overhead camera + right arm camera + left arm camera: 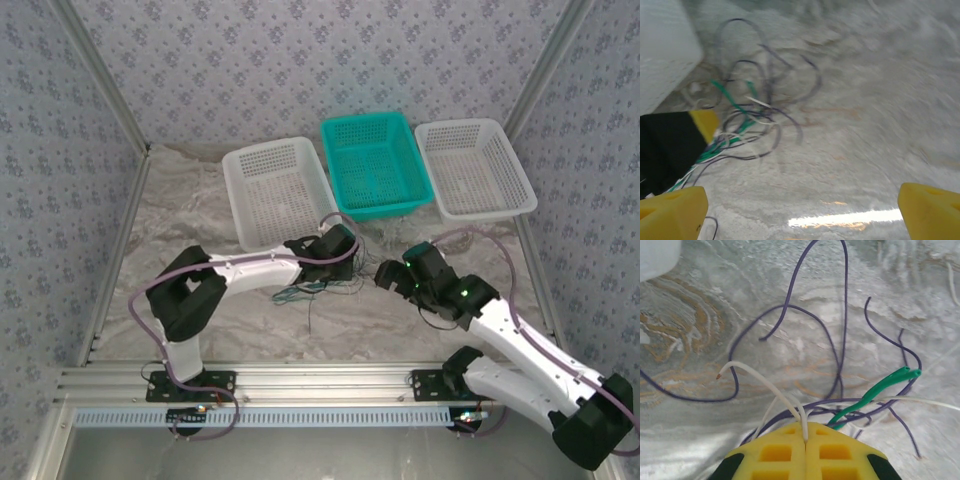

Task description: Untangle the cables

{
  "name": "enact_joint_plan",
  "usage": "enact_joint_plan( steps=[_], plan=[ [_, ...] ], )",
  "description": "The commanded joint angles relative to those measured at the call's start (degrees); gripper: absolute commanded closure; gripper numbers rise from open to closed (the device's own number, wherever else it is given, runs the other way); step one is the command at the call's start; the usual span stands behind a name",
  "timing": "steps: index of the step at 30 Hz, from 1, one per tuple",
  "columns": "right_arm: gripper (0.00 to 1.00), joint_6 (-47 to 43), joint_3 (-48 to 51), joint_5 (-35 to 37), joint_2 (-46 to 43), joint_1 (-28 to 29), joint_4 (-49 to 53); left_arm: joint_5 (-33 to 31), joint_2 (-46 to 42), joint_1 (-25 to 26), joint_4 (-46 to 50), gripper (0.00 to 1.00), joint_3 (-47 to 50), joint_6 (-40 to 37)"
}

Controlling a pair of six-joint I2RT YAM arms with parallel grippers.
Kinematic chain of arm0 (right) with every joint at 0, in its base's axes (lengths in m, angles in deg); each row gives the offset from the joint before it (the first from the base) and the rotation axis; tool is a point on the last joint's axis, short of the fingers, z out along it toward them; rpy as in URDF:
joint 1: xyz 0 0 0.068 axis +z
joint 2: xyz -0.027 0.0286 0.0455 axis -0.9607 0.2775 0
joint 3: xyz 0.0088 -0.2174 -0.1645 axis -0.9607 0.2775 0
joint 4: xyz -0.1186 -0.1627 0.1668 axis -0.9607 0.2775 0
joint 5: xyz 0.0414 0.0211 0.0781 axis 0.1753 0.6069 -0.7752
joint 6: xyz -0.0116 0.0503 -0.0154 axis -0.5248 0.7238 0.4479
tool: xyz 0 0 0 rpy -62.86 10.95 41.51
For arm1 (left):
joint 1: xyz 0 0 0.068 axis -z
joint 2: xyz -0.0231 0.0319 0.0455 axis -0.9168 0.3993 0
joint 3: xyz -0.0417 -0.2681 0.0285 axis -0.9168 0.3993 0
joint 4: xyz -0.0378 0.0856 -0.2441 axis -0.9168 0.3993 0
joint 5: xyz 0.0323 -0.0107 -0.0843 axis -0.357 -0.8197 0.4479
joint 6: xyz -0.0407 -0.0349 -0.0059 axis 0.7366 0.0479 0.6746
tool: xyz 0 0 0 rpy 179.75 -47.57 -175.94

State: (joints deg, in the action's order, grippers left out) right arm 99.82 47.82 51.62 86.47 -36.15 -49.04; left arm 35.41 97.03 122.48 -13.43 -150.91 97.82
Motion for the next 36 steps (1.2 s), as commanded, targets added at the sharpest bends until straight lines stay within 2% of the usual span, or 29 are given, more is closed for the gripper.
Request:
enact_joint_plan(
  steps=[1, 2, 6, 7, 8, 11, 14, 18, 21, 25, 32, 34, 35, 36],
  plan=[
    [0.00, -15.3, 3.5, 2.0, -5.7, 2.3, -10.9, 5.5, -8.5, 0.2, -2.0, 1.00, -0.6, -0.7],
    [0.02, -20.3, 5.5, 1.7, -7.9, 2.4, -14.1, 6.5, -9.9, 0.2, -2.3, 1.00, -0.9, -0.4],
    [0.02, -30.1, 14.6, -0.6, -17.2, 2.3, -28.2, 10.2, -13.0, 0.2, -0.3, 1.00, -3.9, -0.7],
    [0.04, -32.1, 17.2, -1.7, -19.5, 2.3, -32.4, 11.0, -13.4, 0.2, 0.2, 1.00, -4.7, -0.8],
    [0.10, -34.0, 19.4, -3.1, -21.3, 2.2, -36.3, 11.6, -13.9, 0.2, 0.6, 1.00, -5.1, -0.8],
    [0.12, -31.4, 23.0, -5.3, -23.7, 0.7, -42.4, 13.5, -15.1, 0.2, 0.1, 1.00, -5.9, -0.8],
    [0.00, -28.8, 25.1, -7.0, -22.5, -0.4, -46.2, 16.7, -16.0, 0.2, -1.9, 1.00, -6.8, -0.9],
    [0.02, -28.4, 26.9, -9.0, -18.9, -1.3, -54.3, 22.3, -16.3, 0.2, -5.8, 1.00, -8.2, -0.9],
    [0.17, -28.2, 26.9, -11.2, -16.2, -3.3, -59.0, 26.4, -16.0, 0.1, -7.3, 1.00, -9.4, -1.0],
    [0.42, -28.3, 25.8, -15.6, -13.0, -6.4, -61.9, 29.3, -16.6, 0.1, -7.9, 1.00, -10.0, -1.8],
    [0.71, -27.5, 25.1, -20.2, -13.3, -10.2, -60.8, 26.8, -19.9, -0.9, -4.1, 1.00, -9.5, -5.1],
    [0.85, -28.2, 24.6, -21.2, -13.3, -10.6, -60.0, 26.5, -20.7, -1.6, -3.7, 1.00, -9.1, -5.5],
    [1.00, -28.4, 24.2, -20.8, -13.2, -10.6, -59.2, 26.4, -21.0, -2.0, -3.4, 1.00, -8.9, -5.6],
    [1.00, -28.3, 23.8, -19.8, -13.3, -10.7, -58.2, 26.3, -21.3, -2.4, -3.3, 1.00, -8.6, -5.8]
  ],
)
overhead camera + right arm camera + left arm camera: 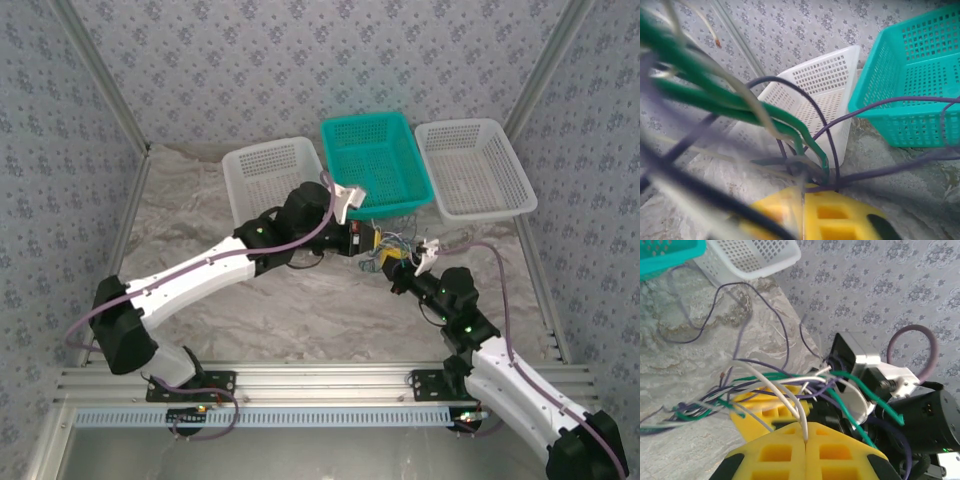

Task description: Untangle the cables

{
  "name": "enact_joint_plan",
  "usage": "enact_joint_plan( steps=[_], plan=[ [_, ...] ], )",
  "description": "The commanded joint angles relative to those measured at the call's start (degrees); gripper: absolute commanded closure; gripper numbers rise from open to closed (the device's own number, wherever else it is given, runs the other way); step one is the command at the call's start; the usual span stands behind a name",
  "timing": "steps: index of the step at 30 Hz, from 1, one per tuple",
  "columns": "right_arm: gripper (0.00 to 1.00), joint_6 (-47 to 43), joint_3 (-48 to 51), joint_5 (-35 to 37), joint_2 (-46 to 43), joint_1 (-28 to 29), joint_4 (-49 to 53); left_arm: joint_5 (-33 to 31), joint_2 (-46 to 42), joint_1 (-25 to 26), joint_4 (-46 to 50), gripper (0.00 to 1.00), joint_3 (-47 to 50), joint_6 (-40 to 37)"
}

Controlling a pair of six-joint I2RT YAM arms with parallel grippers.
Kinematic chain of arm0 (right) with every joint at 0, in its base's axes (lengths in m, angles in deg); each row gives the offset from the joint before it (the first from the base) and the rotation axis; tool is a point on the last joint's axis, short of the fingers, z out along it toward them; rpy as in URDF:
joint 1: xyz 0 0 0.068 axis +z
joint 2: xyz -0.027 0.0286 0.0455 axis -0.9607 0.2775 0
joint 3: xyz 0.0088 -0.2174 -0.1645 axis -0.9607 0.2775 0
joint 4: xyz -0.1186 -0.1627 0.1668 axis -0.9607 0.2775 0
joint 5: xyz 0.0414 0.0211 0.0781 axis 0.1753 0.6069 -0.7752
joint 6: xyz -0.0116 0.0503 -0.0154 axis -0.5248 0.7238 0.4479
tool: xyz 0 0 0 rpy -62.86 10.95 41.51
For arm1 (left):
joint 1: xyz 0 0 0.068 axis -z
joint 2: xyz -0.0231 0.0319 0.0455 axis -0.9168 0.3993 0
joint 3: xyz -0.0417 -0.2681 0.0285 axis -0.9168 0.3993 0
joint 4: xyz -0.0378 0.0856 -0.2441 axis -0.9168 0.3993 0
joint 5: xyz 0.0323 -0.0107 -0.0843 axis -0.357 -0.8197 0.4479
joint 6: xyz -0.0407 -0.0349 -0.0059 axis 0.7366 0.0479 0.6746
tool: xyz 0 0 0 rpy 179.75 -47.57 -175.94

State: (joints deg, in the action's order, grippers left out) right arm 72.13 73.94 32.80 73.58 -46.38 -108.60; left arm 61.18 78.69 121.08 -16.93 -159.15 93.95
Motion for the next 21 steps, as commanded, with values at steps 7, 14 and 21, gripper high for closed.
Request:
enact_joint_plan(
  steps=[7, 14, 21],
  plan=[
    [0.51, -1.3, -3.6, -3.6, -1.8, -0.7, 4.4, -1.4, -4.2, -2.2, 4.4, 1.00, 0.7, -6.1],
    [0.27, -3.7, -5.2, -3.8, -1.3, -0.8, 3.3, 1.9, -3.8, -2.3, 2.2, 1.00, 1.1, -5.8],
    [0.28, -5.1, -8.0, -10.4, 5.6, -1.0, -1.0, 4.1, -3.7, -2.3, 1.4, 1.00, 1.2, -5.7]
  ],
)
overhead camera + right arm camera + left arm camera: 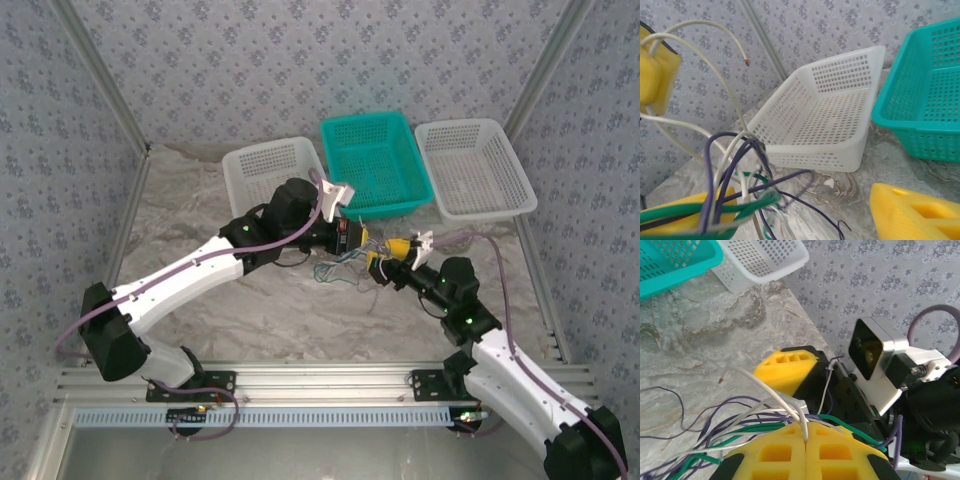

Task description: Untangle the cables

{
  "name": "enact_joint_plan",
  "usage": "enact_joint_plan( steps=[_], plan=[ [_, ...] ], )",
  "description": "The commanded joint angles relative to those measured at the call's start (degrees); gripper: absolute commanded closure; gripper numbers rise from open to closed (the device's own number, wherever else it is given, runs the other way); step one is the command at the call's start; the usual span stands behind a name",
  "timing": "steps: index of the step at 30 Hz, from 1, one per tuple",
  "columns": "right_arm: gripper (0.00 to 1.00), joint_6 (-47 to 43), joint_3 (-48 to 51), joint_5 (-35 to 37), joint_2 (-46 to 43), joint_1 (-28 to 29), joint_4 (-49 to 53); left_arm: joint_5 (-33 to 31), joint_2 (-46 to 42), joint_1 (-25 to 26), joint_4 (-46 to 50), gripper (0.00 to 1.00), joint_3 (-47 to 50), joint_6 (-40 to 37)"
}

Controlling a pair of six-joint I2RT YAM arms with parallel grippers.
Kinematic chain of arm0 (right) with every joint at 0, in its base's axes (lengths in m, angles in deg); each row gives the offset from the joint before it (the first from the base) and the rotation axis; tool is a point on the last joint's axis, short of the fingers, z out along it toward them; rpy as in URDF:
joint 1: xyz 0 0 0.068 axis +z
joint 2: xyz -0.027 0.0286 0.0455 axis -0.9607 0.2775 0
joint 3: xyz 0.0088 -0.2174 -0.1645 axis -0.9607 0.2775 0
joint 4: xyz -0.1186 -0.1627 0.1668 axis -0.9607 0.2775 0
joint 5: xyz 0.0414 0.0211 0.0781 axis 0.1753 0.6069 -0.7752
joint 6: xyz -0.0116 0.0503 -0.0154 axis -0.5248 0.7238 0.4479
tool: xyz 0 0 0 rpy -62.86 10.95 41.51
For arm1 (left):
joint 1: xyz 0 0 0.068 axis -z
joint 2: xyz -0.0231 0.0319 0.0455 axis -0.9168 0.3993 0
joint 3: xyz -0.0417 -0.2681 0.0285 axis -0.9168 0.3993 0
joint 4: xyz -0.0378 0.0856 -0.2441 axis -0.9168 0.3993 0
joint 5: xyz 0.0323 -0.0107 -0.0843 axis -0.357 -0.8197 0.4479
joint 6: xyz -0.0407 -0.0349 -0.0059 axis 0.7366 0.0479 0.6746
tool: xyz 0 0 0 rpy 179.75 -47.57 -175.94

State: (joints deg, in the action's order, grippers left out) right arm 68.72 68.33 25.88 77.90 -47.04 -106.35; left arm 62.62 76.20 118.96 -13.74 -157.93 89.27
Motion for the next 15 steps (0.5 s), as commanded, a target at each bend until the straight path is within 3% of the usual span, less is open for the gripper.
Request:
enact_joint_plan(
  steps=[1, 2, 7, 11, 15],
  plan=[
    [0.29, -1.7, -2.4, -3.6, 1.9, -0.4, -4.1, 3.3, -1.1, -0.2, -2.0, 1.00, 0.0, -1.2],
    [0.32, -1.5, -2.7, -3.9, 2.5, -0.4, -5.3, 3.9, -1.0, -0.2, -2.1, 1.00, 0.0, -1.4],
    [0.71, -1.5, -4.4, -5.4, 5.7, -0.7, -7.3, 6.1, -0.7, -0.2, -3.4, 1.00, 0.6, -1.6],
    [0.99, -0.5, -4.6, -5.6, 6.1, -1.4, -7.3, 3.3, -1.5, -0.3, -2.4, 1.00, 1.2, -2.5],
    [1.00, 1.3, -4.5, 4.8, 3.5, -1.9, 0.5, -2.7, -3.8, -1.3, 0.1, 0.98, 3.0, -2.6]
  ],
)
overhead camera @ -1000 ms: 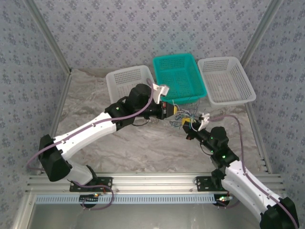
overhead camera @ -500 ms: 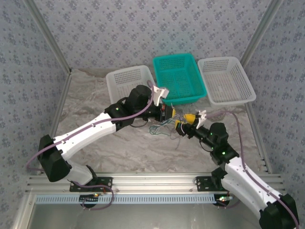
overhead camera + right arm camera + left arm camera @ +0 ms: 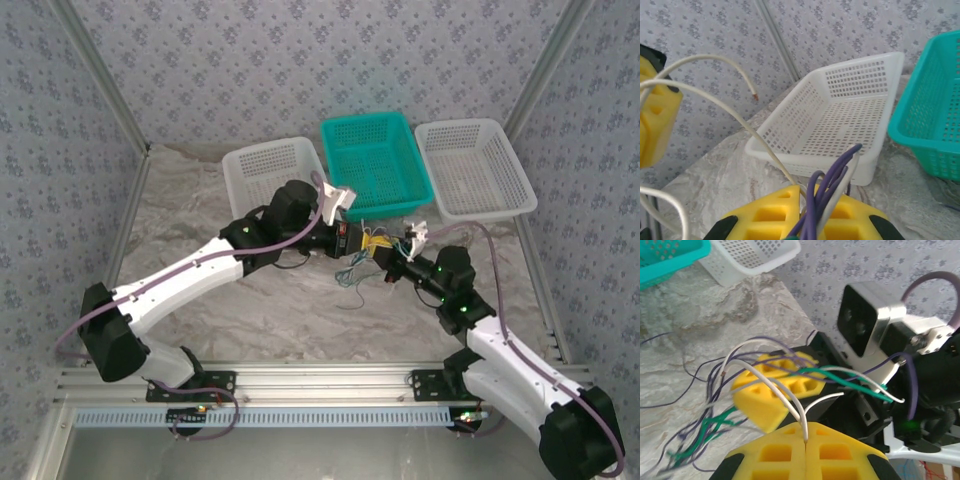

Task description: Untangle the cables

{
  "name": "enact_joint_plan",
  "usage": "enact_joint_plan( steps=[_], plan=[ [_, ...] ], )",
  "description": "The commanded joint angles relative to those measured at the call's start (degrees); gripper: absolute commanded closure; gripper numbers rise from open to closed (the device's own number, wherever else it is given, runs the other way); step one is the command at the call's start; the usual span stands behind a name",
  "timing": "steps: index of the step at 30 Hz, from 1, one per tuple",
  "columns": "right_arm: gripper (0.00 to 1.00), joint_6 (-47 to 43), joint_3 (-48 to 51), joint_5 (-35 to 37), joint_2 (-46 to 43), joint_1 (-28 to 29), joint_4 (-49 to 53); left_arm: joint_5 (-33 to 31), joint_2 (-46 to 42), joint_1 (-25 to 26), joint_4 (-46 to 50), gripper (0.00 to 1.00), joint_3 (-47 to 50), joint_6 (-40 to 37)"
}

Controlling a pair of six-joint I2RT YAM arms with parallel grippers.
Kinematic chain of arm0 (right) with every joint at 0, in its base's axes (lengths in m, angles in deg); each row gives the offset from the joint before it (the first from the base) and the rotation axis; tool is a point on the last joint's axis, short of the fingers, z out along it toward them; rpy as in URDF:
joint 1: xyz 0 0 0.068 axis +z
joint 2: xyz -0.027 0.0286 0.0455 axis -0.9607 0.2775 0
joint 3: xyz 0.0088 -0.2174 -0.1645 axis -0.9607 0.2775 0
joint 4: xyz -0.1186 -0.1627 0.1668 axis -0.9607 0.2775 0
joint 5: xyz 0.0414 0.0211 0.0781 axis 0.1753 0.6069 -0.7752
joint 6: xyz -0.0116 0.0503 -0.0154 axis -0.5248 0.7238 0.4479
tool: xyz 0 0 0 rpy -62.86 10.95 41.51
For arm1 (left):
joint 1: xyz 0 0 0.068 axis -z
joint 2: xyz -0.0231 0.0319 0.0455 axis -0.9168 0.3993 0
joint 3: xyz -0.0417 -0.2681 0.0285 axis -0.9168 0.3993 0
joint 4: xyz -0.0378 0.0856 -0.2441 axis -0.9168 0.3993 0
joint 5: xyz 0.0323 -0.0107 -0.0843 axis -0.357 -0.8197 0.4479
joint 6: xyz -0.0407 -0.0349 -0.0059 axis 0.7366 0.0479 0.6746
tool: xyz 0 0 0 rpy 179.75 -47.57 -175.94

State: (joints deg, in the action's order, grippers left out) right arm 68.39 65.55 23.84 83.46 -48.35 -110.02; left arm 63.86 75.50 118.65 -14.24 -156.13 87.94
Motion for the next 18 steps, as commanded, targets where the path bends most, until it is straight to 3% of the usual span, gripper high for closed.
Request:
enact_joint_plan(
  steps=[1, 3, 8, 13, 18],
  plan=[
    [1.00, 2.4, -1.7, 10.0, -2.9, -0.9, 7.0, -5.4, -4.0, -1.3, 1.2, 0.97, 1.9, -1.3],
    [1.00, 6.1, -1.3, 16.9, -5.3, -2.9, 14.3, -8.8, -6.5, -2.6, 3.2, 0.96, 3.5, -2.0],
    [1.00, 15.7, 1.3, 17.7, -11.7, -9.0, 25.6, -16.1, -12.2, -7.5, 10.5, 0.90, 7.4, -4.6],
    [1.00, 23.0, 0.7, 17.1, -15.1, -8.7, 33.3, -14.1, -14.0, -9.3, 8.1, 0.77, 11.6, -3.3],
    [1.00, 30.2, -3.0, 18.2, -14.5, -7.5, 40.5, -5.1, -11.1, -9.2, -2.9, 0.71, 15.9, 2.1]
  ],
)
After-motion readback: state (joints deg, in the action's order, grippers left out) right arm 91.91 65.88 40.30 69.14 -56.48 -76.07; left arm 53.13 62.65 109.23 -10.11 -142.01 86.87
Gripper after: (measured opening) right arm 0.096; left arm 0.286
